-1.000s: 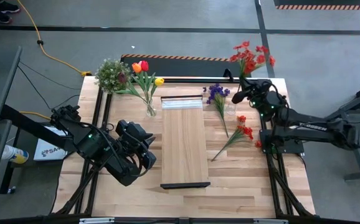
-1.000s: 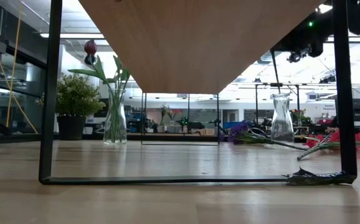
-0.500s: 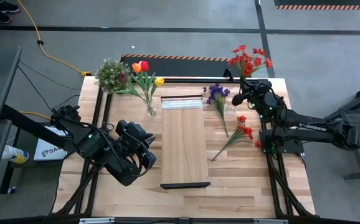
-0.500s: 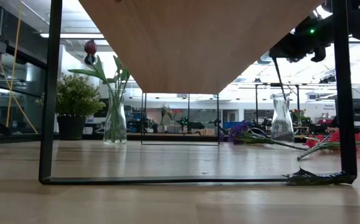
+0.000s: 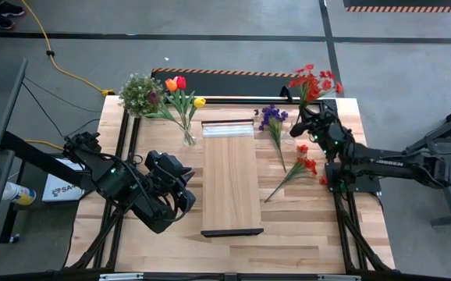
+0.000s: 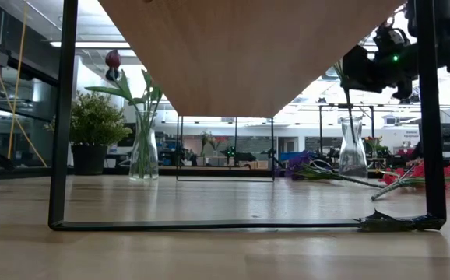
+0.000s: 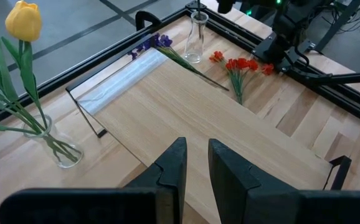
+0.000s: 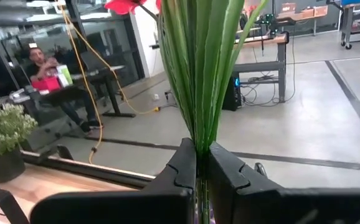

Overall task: Pick and place flowers into a vace then onto a shelf
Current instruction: Put the bottom orange flowers into the right transparent vase

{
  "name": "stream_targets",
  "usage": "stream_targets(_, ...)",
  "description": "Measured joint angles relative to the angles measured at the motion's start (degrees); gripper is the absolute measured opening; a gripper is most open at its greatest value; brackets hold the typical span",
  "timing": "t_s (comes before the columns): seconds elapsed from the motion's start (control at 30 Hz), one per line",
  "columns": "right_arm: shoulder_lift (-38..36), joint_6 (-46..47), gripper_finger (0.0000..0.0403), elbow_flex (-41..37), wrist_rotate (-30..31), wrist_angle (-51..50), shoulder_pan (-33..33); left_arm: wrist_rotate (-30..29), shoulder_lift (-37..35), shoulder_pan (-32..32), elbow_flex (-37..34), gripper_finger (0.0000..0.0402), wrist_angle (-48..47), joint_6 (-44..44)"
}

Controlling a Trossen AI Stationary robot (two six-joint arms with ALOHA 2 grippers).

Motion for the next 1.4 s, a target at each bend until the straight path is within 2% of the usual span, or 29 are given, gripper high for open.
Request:
stream_targets(0.67,0.0,-0.07,0.0015,-1.77,-1.72,0.44,0.02,-0.01,0.0,-0.01,0.0,0.0101,0.0,0.09)
stream_targets(1.2,0.0,-1.14,0.0111,-1.77,-5.05,0.44,0.02,0.35,0.0,-0.02,0.0,0.0101,0.0,0.22)
stream_targets(1.4,-0.08,-5.9,0.0145,-1.77,-5.07,0.44,0.01,0.85,0.0,-0.01,0.0,0.0101,0.0,0.22)
